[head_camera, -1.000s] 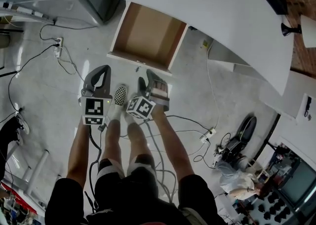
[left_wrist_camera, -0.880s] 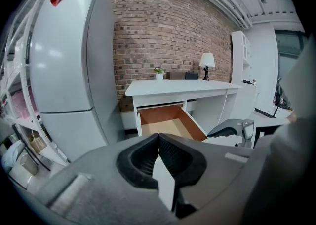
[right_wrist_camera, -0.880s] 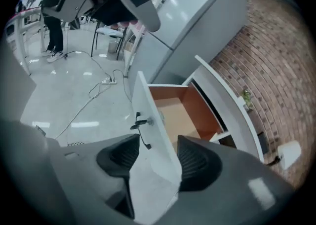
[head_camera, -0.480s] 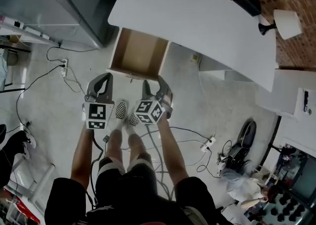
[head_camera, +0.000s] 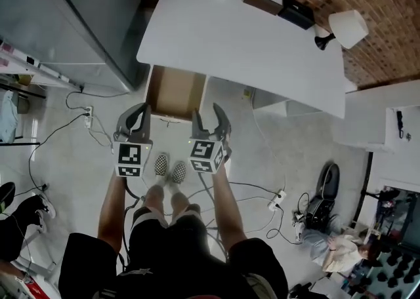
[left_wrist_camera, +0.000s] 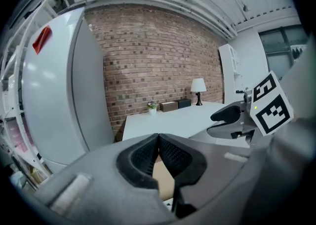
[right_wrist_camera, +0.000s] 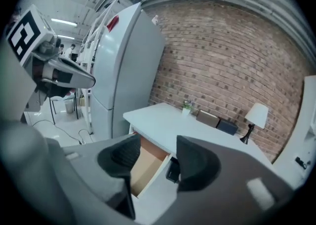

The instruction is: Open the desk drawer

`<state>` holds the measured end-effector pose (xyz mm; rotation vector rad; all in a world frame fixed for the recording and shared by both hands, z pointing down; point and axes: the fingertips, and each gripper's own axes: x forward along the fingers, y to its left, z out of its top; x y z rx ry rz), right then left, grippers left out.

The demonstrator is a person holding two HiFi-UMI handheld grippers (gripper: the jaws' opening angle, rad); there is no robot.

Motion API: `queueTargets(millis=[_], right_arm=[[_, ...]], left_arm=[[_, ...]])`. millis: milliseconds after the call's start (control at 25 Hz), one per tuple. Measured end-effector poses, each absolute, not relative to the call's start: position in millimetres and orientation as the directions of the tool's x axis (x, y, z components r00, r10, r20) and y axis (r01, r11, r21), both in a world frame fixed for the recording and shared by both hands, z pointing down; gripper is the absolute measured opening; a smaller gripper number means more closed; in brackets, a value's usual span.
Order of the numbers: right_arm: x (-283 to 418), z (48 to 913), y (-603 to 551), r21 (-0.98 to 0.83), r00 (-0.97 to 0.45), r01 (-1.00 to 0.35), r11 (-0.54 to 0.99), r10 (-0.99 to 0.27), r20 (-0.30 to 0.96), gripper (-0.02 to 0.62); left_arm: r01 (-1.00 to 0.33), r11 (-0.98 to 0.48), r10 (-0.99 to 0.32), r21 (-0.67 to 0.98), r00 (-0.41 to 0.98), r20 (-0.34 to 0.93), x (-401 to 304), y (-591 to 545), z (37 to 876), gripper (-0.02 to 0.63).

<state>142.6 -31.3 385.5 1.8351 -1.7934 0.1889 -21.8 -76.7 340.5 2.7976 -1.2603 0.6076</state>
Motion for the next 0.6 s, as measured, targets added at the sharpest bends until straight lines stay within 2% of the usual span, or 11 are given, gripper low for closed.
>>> queueTargets(millis=[160,360,600], right_arm=[[153,344,-20,0.239,0.100,-0.971,0.004,-0.900,0.424,0.224],[167,296,-4,0.222,0.133,-0.973,-0.059,-0.932,0.338,0.130],[172,252,16,0.156,0.114,-0.985,-0.074,-0.957,0.265,0.097]], left_arm=[[-0.714,-0.682,-0.721,-0.159,0.620,0.310,-13,-72,303,0.011],[-0.710,-0.684,-0.726,-0.171,0.635,0.265,-8,-62,265,0.011],[-0.711,-0.680,-0.732,-0.180,0.641,0.232,-8,-51,230,0.011]])
